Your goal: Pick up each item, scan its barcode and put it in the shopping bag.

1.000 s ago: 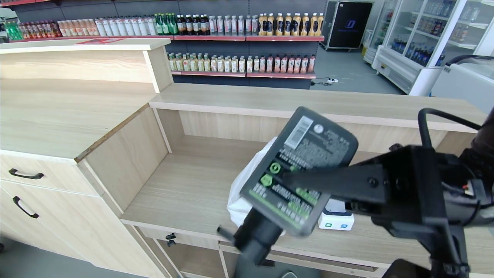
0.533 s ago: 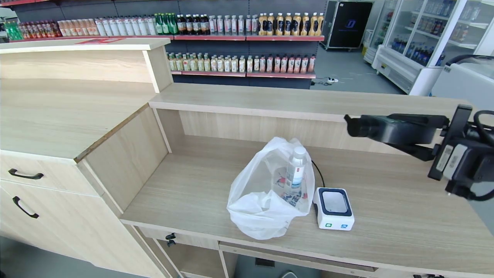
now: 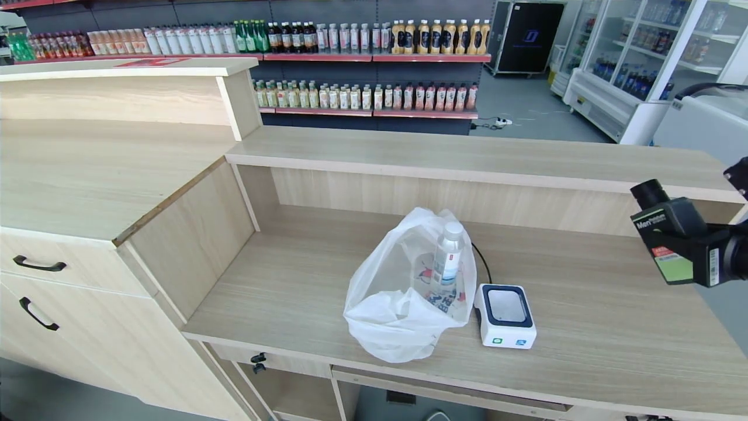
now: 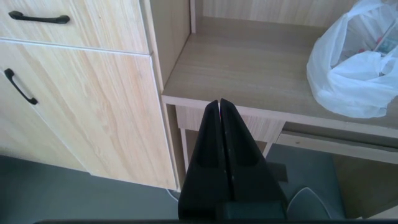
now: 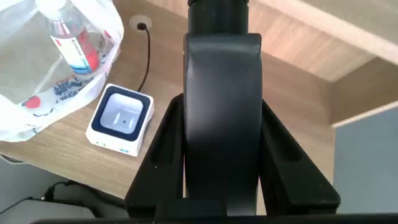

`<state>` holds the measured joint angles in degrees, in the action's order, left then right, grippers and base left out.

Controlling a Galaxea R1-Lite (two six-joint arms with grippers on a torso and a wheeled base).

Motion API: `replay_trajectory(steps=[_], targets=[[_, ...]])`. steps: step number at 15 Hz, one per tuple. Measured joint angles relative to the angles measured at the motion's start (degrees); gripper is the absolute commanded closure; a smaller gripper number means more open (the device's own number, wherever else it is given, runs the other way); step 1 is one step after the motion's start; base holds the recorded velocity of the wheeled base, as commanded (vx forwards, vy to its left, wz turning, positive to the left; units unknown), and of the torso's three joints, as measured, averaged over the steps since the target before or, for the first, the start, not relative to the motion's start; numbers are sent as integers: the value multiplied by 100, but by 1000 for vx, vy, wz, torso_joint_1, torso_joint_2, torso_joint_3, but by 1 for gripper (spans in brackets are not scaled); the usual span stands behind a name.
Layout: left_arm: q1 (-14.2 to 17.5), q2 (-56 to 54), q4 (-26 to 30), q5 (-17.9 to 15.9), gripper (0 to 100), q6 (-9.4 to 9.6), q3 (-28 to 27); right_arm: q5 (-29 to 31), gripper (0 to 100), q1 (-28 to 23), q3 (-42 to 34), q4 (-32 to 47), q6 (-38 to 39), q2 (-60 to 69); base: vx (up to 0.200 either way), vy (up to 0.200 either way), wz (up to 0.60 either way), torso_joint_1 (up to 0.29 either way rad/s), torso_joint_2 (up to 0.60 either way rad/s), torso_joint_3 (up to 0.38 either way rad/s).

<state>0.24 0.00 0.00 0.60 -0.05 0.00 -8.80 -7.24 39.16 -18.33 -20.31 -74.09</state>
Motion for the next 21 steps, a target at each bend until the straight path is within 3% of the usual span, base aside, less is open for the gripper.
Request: replay_trajectory(steps=[2, 6, 10, 13, 16, 21], targets=[[2, 0, 0, -2, 100, 0, 0, 16, 100, -85, 28, -40, 549, -176, 0, 0, 0, 0, 0, 0], [-4, 0, 0, 0, 100, 0, 0, -23, 100, -96, 111, -284, 929, -584, 0, 0, 150, 1, 1, 1], [-2, 0, 2, 0, 100, 0, 0, -291, 100, 304, 74, -646, 1810, -898, 0, 0, 300, 1, 1, 1], [2, 0, 0, 0, 100, 0, 0, -1549, 100, 623, -104, -1044, 2477, -1259, 0, 0, 0, 0, 0, 0], [6, 0, -2, -2, 100, -2, 0, -2344, 100, 385, -176, -1169, 2575, -1734, 0, 0, 0, 0, 0, 0], [2, 0, 0, 0, 100, -2, 0, -4853, 100, -649, 148, -1442, 2502, -2499, 0, 0, 0, 0, 0, 0]])
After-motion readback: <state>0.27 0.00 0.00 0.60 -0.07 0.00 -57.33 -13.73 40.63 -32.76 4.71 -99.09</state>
